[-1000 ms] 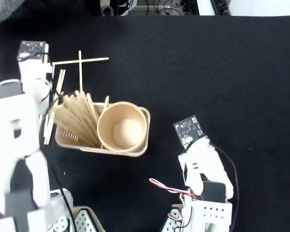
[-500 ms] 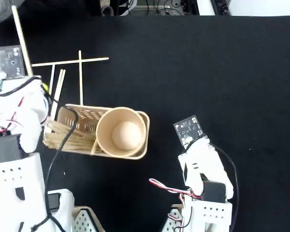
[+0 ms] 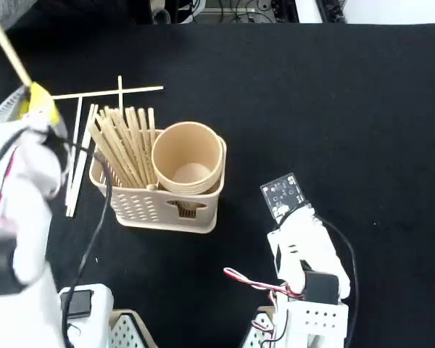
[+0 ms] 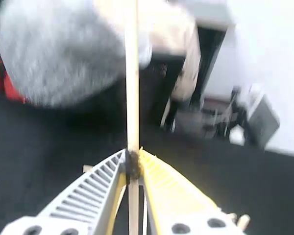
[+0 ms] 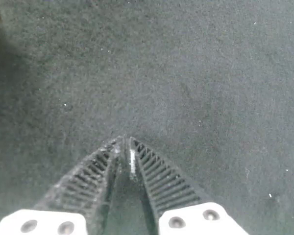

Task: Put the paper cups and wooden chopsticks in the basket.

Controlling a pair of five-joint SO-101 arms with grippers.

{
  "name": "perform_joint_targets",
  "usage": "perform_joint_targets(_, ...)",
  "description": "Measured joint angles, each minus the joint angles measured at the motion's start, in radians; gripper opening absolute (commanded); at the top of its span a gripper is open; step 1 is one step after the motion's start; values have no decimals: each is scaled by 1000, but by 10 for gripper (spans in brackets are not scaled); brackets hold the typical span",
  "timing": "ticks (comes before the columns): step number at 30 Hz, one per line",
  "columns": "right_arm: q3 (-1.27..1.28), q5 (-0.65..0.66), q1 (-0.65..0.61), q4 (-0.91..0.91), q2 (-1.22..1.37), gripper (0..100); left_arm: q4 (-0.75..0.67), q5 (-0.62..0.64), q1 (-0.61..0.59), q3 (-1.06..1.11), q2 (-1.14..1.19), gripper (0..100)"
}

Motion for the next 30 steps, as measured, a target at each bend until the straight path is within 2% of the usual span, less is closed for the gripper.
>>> perform_joint_targets(5,0,0,0,0,0,13,0,0,137,11,-215,28)
perform_joint_targets(10,0,0,0,0,0,13,-2,0,299,169,-404,29)
perform_joint_targets(13,0,0,0,0,0,13,-35,0,319,362,-443,29)
perform_joint_targets(17,0,0,0,0,0,13,-172,0,321,585,-529,29)
perform_joint_targets(22,0,0,0,0,0,13,-275,0,325,756,-615,55)
perform_joint_targets(26,0,0,0,0,0,13,-273,0,325,825,-623,220)
perform_joint_targets(30,0,0,0,0,0,13,-144,11,325,798,-623,227)
